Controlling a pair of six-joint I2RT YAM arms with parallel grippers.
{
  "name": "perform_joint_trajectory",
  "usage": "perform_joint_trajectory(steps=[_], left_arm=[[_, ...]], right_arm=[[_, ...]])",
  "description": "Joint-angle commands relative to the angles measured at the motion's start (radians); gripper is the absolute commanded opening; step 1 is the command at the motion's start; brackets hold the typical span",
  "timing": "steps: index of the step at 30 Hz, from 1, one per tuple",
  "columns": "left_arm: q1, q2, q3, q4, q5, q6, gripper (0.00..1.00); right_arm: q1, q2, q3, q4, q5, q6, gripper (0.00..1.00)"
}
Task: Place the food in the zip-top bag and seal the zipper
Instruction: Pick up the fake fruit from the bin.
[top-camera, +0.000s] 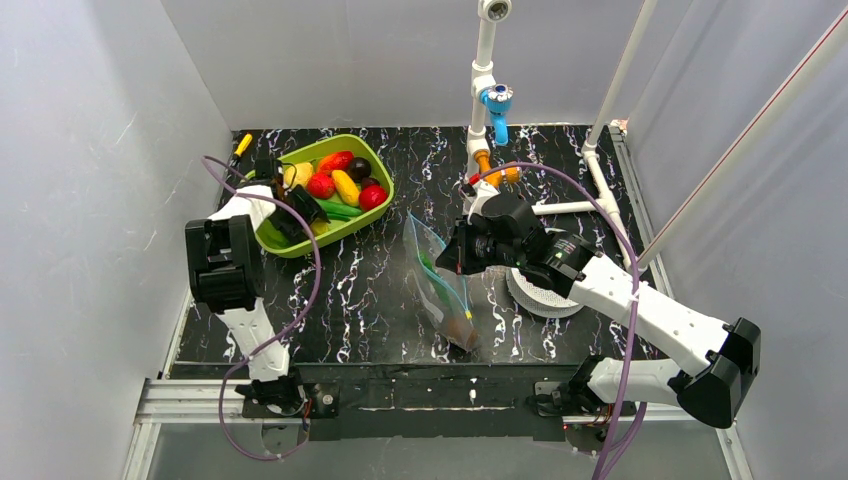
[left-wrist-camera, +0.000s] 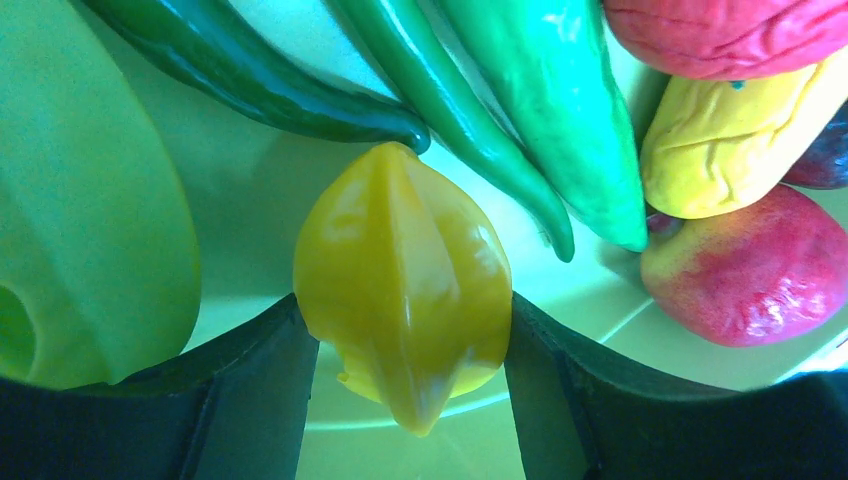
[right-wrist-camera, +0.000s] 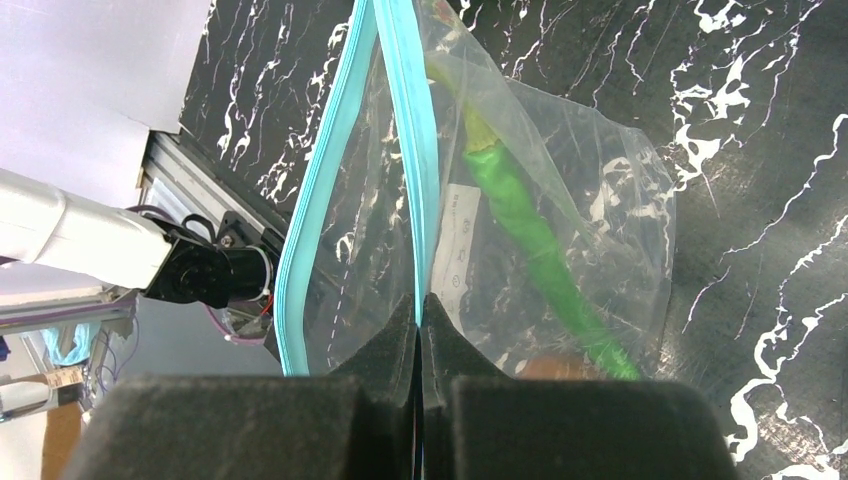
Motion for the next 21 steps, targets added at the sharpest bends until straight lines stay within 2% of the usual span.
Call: perform_joint_trajectory(steps=[1,5,13,16,21], left_arm=[[0.004,-0.099,-0.013,0.025,0.025,0.007,0.34],[0.003,-0.170,-0.041,0.085,0.064,0.010,0.33],[0.005,-0.329,-0.183,0.359,0.171,-0.033,0.28],[0.006,-0.376,-0.225,0.503,0.238,-0.057,0.27],[0.001,-0.435,-0.324,0.838,0.446,-0.173,0.28]], right_arm=[[-0.002,0.007,0.047,0.007,-0.026,0.012,0.01],[-0.002,0.002,0.039,0.006,-0.024,0.012,0.01],[-0.002,-0.002,0.034,0.000,-0.024,0.018,0.01],[-0.001,-0.006,0.021,0.006,-0.024,0.020,0.01],[-0.002,-0.009,0.019,-0.002,-0.030,0.026,0.01]])
